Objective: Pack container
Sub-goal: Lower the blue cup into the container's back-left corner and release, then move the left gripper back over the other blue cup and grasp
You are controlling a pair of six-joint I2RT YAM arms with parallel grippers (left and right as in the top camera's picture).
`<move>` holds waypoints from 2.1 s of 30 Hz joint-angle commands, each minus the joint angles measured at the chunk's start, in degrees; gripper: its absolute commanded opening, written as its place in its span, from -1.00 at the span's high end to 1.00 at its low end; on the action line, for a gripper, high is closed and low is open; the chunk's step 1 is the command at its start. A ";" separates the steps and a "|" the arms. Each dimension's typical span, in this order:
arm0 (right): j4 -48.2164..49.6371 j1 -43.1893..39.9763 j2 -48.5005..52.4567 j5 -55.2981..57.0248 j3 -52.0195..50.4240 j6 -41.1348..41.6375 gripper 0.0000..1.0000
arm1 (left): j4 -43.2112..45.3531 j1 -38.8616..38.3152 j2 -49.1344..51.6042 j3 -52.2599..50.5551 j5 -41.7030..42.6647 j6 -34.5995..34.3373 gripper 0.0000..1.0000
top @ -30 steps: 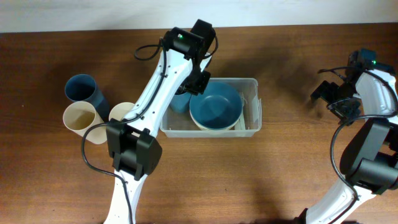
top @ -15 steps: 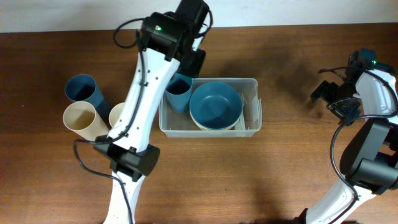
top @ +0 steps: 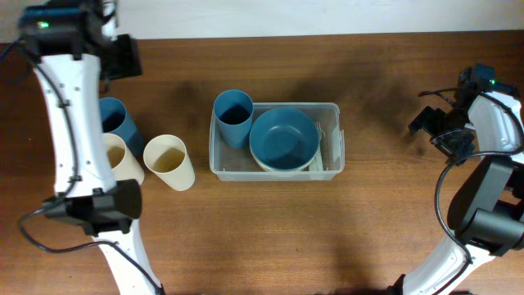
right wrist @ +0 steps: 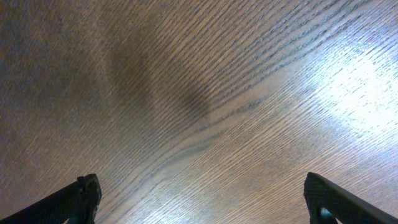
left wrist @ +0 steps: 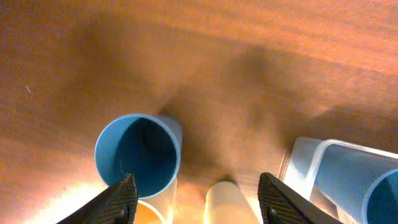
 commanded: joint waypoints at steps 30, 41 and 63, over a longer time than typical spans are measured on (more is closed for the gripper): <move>0.02 0.20 -0.04 0.52 -0.20 0.70 -0.97 | 14.05 2.12 -1.27 -32.09 1.86 -0.44 -0.23; 0.02 0.20 -0.04 0.52 -0.20 0.70 -0.98 | 15.06 2.25 -1.27 -32.68 -1.20 -0.48 0.21; 0.02 0.20 -0.02 0.52 -0.20 0.70 -0.98 | 16.44 2.29 -0.79 -34.71 -2.69 -0.72 0.59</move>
